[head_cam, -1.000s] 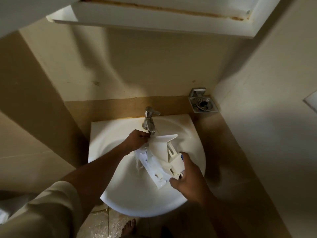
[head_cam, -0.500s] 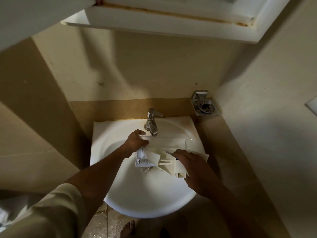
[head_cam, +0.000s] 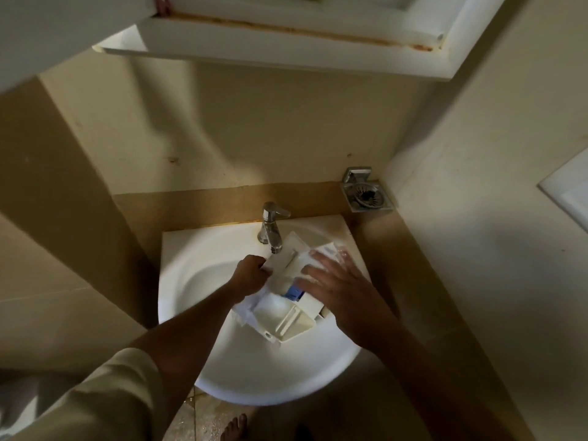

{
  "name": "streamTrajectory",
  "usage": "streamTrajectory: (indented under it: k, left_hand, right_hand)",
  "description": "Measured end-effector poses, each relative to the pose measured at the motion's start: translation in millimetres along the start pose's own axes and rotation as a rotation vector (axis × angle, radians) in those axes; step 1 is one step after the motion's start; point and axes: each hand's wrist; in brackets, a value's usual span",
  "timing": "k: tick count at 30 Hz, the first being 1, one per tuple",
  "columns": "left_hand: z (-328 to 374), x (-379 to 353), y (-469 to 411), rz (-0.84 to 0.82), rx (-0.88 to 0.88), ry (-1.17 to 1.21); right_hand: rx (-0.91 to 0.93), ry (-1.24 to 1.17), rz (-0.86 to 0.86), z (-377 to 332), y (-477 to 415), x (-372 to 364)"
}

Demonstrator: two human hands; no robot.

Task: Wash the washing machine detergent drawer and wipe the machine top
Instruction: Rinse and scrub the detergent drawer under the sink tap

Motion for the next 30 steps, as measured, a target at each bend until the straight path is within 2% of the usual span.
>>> streamTrajectory:
  k: [2,4,6,7,8,10,12,15,20,24,28,30]
  left_hand:
    - [-7,-5,-1,0.024,0.039,0.003]
    - [-15,-8,2,0.058,0.075,0.004]
    - [-18,-12,4,0.093,0.112,0.011]
    - [-18,-15,6,0.097,0.128,0.024]
    - [-18,-18,7,0.093,0.135,0.045]
    - [-20,-23,10,0.075,0.161,0.104]
    - [-23,-28,12,0.045,0.188,0.166]
    - [-21,-28,14,-0.022,0.203,0.298]
    - [-1,-15,7,0.027,0.195,0.541]
    - [4,-9,3,0.074,0.204,0.588]
    - [0,0,0,0.069,0.238,0.671]
    - [-5,4,-2,0.049,0.247,0.633]
  right_hand:
    - [-0.418,-0.125,0.163,-9,11,-3]
    - [-0.965,-0.471,0.347,-25,18,1]
    - [-1.339,-1.106,0.312,-40,13,6]
    - [-1.415,-1.382,0.245,-46,6,5]
    - [-1.456,-1.522,0.179,-51,0,5]
    - [-1.418,-1.492,0.135,-55,-13,7]
    - [-1.329,-1.273,0.117,-49,-20,4]
    - [-1.193,-1.098,0.067,-36,-19,8]
    - [-1.059,-0.985,-0.009,-28,-10,14]
    - [-0.938,-0.895,-0.018,-27,-8,17]
    - [-0.722,-0.748,-0.132,-28,3,15]
    - [-0.632,-0.691,-0.175,-27,10,11]
Point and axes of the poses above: each hand's wrist, its own y-axis away from the middle knuckle, its own x-axis out of the back of the hand, z = x × y, and after that the axes turned 1 degree about z, right-handed
